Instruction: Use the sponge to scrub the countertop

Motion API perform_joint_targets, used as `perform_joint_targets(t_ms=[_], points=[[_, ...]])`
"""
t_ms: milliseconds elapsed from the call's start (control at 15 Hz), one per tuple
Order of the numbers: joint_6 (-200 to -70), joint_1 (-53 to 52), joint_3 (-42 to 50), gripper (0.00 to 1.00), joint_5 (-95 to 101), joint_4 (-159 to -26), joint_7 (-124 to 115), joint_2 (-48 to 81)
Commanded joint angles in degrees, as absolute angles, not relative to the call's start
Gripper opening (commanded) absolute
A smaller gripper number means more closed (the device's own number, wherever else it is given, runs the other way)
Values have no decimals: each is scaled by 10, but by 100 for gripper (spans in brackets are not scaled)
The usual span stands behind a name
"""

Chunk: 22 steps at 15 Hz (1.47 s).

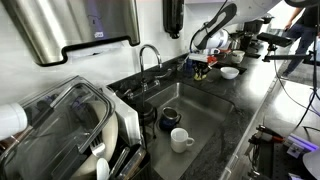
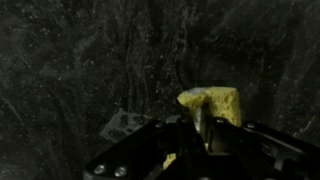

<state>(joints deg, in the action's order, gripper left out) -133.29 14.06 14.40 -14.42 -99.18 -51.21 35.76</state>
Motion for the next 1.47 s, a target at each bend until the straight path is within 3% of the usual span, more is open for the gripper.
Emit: perform_joint_targets(t_ms=[0,333,1000,1067,1200,1400], points=[[-1352,127,118,3,-145,-1054,-448,343],[-1354,103,126,3,-130,-1105,-412,309],[-1358,78,166,3,-114,-1109,-592,304],[-1355,79,167,38,-113,-1109,-605,302],[-1351,82,166,45,-116,-1118,-622,292],[-1349,84,166,68,-116,-1127,-639,284]])
